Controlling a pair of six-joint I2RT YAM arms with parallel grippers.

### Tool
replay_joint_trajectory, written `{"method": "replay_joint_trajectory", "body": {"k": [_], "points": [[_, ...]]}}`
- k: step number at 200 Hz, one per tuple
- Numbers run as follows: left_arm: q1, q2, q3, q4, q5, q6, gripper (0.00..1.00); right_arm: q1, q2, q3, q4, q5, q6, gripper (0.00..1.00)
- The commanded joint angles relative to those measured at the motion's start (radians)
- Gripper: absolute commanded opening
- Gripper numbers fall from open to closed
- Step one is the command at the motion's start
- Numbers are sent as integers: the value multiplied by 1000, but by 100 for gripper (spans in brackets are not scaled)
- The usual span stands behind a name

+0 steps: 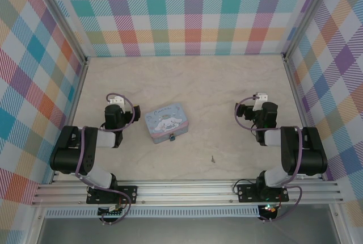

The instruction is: Unlock a padlock with a key

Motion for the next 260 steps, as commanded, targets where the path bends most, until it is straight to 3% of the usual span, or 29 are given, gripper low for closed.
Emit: {"method": "replay_joint_trajectory", "body": {"k": [1, 52, 72, 102, 118, 155, 173, 214, 260], "points": [[-7, 8, 18, 34, -3, 19, 100, -3, 11, 21, 31, -12, -9, 100], [0, 7, 20, 32, -3, 10, 100, -3, 8, 23, 28, -22, -13, 100], [0, -24, 28, -5, -42, -6, 100, -2, -44, 66, -92, -14, -8, 100], [-1, -170, 96, -234, -101, -25, 100, -2, -183, 123, -347, -24, 32, 100], [1, -259, 154, -400, -155, -99, 100, -2, -271, 156, -496, -93, 94, 100], [-6, -417, 279, -734, 17, -319, 100, 32, -463, 250, -877, -173, 313, 100], [-53, -474, 295, -806, 83, -391, 100, 67, -526, 286, -1036, -224, 374, 100], [-268, -543, 340, -972, 71, -444, 100, 214, -599, 336, -1373, -224, 416, 93], [-454, -560, 306, -871, 67, -583, 100, 465, -570, 320, -1547, -132, 493, 82]]}}
